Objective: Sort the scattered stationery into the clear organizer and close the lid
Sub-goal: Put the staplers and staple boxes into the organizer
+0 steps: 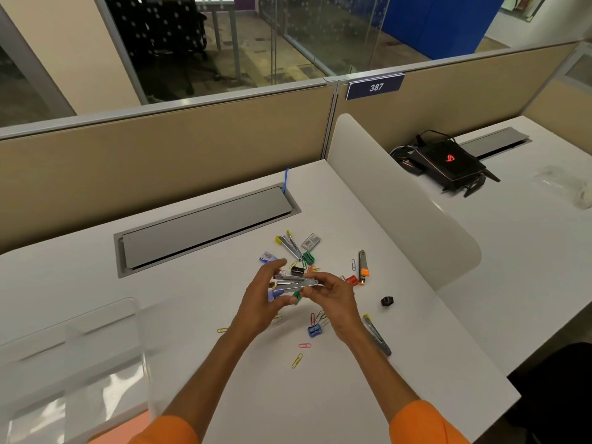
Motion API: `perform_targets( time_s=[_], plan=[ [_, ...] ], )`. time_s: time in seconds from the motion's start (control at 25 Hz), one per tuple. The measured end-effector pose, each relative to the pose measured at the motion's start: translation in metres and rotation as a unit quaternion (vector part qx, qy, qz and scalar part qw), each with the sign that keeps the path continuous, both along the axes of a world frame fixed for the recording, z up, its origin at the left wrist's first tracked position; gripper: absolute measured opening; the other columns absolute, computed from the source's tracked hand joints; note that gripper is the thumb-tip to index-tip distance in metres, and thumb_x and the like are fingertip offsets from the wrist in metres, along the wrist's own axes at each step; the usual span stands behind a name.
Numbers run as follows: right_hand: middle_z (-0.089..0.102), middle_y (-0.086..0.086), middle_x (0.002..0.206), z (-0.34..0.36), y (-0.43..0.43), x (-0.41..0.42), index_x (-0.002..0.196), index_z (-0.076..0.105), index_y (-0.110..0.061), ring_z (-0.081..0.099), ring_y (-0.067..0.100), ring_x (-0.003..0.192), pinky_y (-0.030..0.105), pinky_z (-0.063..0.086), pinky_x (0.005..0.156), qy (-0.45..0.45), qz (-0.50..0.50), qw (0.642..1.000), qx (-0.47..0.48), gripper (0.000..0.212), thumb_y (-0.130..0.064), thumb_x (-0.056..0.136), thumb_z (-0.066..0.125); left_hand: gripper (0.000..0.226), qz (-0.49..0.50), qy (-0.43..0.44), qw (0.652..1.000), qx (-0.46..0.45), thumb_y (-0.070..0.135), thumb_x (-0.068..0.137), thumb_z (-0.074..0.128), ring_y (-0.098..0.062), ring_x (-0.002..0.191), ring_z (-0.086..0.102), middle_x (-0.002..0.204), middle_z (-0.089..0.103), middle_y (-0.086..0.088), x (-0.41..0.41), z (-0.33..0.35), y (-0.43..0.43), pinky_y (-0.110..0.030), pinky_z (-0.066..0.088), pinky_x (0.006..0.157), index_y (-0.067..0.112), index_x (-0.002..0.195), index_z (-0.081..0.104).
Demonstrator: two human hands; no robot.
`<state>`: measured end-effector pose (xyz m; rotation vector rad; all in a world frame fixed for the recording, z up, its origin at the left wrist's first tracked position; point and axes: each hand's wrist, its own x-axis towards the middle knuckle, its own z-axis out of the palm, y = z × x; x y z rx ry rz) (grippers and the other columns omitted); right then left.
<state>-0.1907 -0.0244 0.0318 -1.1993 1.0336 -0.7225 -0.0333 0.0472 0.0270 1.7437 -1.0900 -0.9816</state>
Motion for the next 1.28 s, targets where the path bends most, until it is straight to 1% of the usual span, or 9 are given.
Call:
perform_targets(
  time_s=[0.08,0.24,0.36,0.44,0.6,0.84,0.92,1.08,1.28],
  plan=[
    [0.074,0.002,0.103,0.0,-0.001,0.002,0.105,0.069,-0.012,0.071,0.015,0.092,0.021,0.056,0.073,-0.007,0.005,1.0,-0.004,0.033,0.003,0.076,0.074,0.073,-0.049,-0.069,0.996,-0.004,0.027,0.075,0.078,-0.005,0.118,0.044,0.141,0.044,0.008,0.006,0.001,-0.006,-0.008,0.036,0.088,0.029,0.138,0.042],
    [0.074,0.002,0.1,-0.002,-0.005,0.005,0.105,0.069,-0.01,0.071,0.018,0.092,0.025,0.057,0.075,-0.026,-0.006,1.0,0.0,0.033,0.006,0.077,0.072,0.067,-0.101,-0.123,0.987,-0.025,0.048,0.075,0.073,-0.003,0.119,0.042,0.141,0.044,0.013,0.028,0.006,-0.025,-0.025,0.04,0.098,0.036,0.134,0.044],
    [0.074,-0.002,0.1,-0.009,-0.009,0.003,0.106,0.069,-0.011,0.071,0.016,0.094,0.024,0.057,0.076,-0.015,-0.025,1.0,0.01,0.035,0.006,0.075,0.074,0.048,-0.102,-0.198,0.974,-0.033,0.041,0.088,0.062,-0.006,0.117,0.047,0.14,0.047,0.01,0.052,0.007,-0.054,-0.03,0.043,0.099,0.033,0.132,0.047],
    [0.074,-0.003,0.1,-0.014,-0.011,0.0,0.105,0.07,-0.013,0.071,0.014,0.094,0.023,0.057,0.074,-0.01,-0.035,0.999,0.02,0.036,0.006,0.075,0.075,0.047,-0.12,-0.281,0.952,-0.014,0.031,0.09,0.062,-0.014,0.123,0.048,0.142,0.047,0.005,0.066,0.003,-0.08,-0.029,0.041,0.098,0.029,0.134,0.046],
    [0.074,-0.004,0.1,-0.028,-0.012,-0.01,0.104,0.07,-0.015,0.071,0.014,0.095,0.024,0.057,0.076,-0.007,-0.053,0.998,0.038,0.034,0.002,0.075,0.076,0.063,-0.233,-0.478,0.847,-0.005,0.011,0.08,0.074,-0.023,0.125,0.049,0.142,0.048,-0.003,0.079,-0.015,-0.126,-0.031,0.045,0.098,0.022,0.136,0.047],
    [0.073,0.005,0.106,-0.04,-0.01,-0.023,0.108,0.068,-0.01,0.071,0.023,0.094,0.03,0.058,0.081,-0.035,-0.085,0.993,0.073,0.032,0.003,0.079,0.071,0.064,-0.354,-0.593,0.723,0.006,0.024,0.072,0.082,-0.026,0.122,0.049,0.137,0.05,-0.007,0.076,-0.037,-0.16,-0.038,0.042,0.102,0.02,0.129,0.051],
    [0.073,0.007,0.106,-0.041,-0.009,-0.026,0.108,0.067,-0.009,0.071,0.025,0.094,0.031,0.058,0.081,-0.06,-0.093,0.99,0.087,0.03,0.003,0.08,0.07,0.062,-0.364,-0.616,0.699,-0.002,0.026,0.073,0.081,-0.024,0.118,0.051,0.133,0.051,-0.006,0.075,-0.04,-0.165,-0.038,0.041,0.102,0.02,0.127,0.051],
    [0.071,0.013,0.109,-0.042,-0.007,-0.027,0.11,0.06,-0.003,0.069,0.03,0.098,0.033,0.057,0.086,-0.109,-0.096,0.982,0.123,0.027,0.003,0.085,0.064,0.054,-0.365,-0.629,0.686,-0.004,0.028,0.08,0.074,-0.023,0.114,0.051,0.13,0.052,-0.005,0.076,-0.042,-0.166,-0.037,0.042,0.1,0.02,0.127,0.048],
    [0.067,0.016,0.116,-0.037,-0.003,-0.026,0.113,0.062,0.002,0.066,0.031,0.107,0.031,0.056,0.087,-0.159,-0.091,0.968,0.171,0.025,0.008,0.091,0.051,0.051,-0.328,-0.584,0.742,-0.008,0.021,0.075,0.078,-0.022,0.099,0.054,0.119,0.058,-0.005,0.088,-0.033,-0.148,-0.034,0.048,0.089,0.018,0.119,0.052]
  ],
)
